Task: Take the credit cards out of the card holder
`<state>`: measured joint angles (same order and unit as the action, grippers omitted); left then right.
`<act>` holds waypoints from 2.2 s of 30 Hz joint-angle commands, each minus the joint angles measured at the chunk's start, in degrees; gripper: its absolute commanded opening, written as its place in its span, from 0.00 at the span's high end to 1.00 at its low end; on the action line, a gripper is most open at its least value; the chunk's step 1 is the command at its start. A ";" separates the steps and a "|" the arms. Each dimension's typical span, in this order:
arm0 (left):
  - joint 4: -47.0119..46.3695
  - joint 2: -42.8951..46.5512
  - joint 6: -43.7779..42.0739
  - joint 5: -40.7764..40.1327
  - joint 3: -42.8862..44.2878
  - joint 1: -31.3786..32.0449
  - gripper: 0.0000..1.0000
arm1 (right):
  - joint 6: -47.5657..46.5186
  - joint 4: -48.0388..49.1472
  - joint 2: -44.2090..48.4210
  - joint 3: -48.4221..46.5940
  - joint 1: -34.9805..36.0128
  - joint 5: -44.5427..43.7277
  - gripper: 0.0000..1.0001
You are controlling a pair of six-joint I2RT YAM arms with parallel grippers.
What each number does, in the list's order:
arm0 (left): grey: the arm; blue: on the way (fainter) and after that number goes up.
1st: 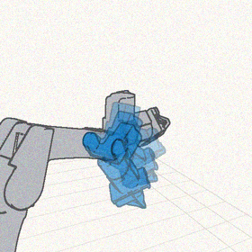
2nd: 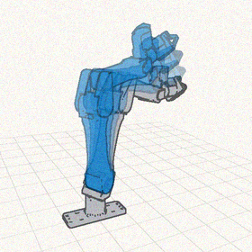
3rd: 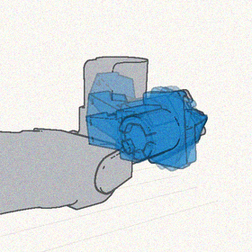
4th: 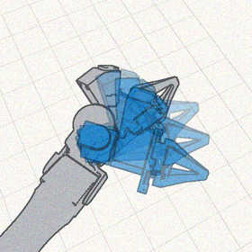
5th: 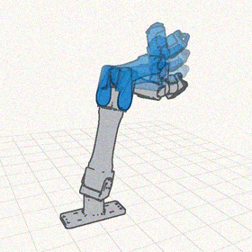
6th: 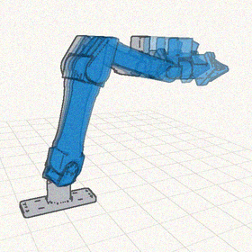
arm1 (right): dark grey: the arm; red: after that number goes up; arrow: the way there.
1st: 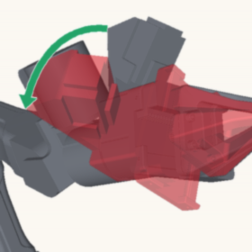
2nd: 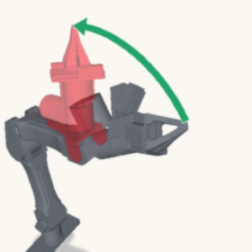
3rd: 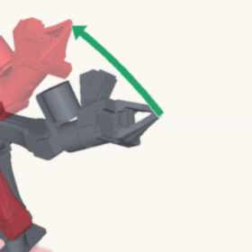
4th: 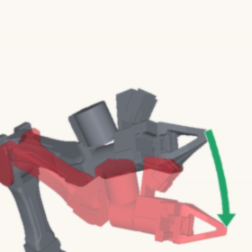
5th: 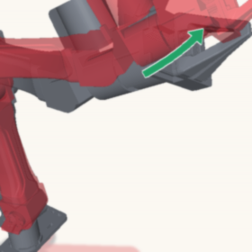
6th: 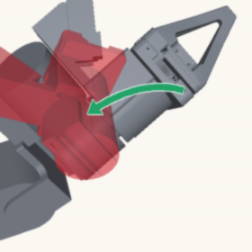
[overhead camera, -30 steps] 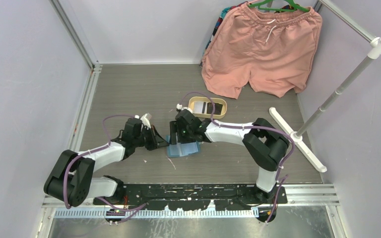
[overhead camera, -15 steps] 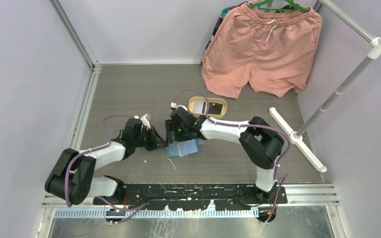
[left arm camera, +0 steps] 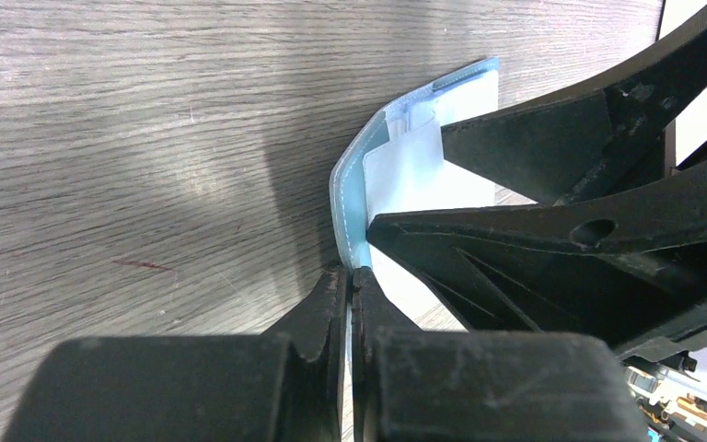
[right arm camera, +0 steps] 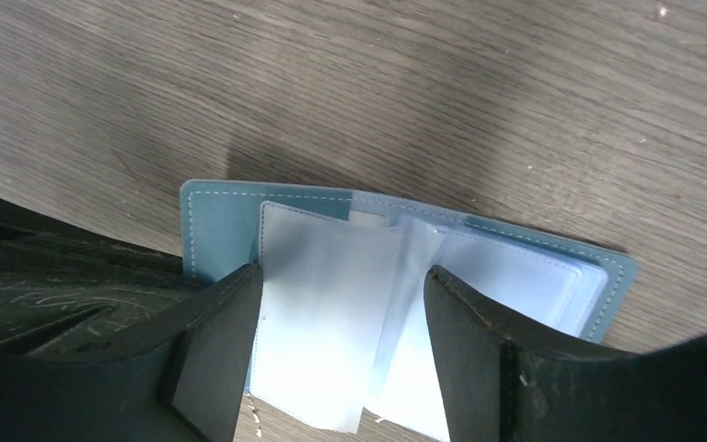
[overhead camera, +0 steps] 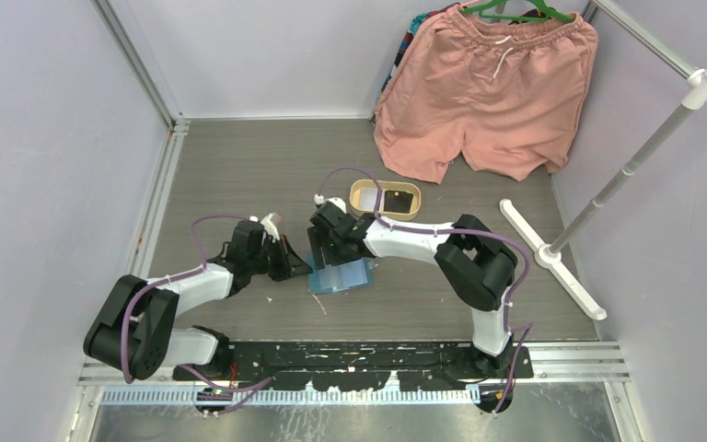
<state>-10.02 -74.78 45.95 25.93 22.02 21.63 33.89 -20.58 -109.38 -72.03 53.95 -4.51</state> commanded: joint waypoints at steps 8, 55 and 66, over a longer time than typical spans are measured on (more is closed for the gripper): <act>-3.51 -0.34 -1.21 1.19 1.09 0.09 1.00 | -6.47 -15.68 4.55 1.25 0.27 -17.12 0.28; 5.54 -1.41 -5.00 -0.55 6.76 0.05 1.00 | -14.45 -1.17 10.97 5.60 12.34 -14.97 0.20; 6.33 -1.37 -5.08 -0.62 7.01 0.00 1.00 | -16.91 0.94 9.31 5.65 13.21 -18.48 0.21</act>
<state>-3.88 -76.29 41.71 25.08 27.24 21.74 18.83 -22.46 -101.80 -65.25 67.11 -19.57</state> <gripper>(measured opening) 0.012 0.796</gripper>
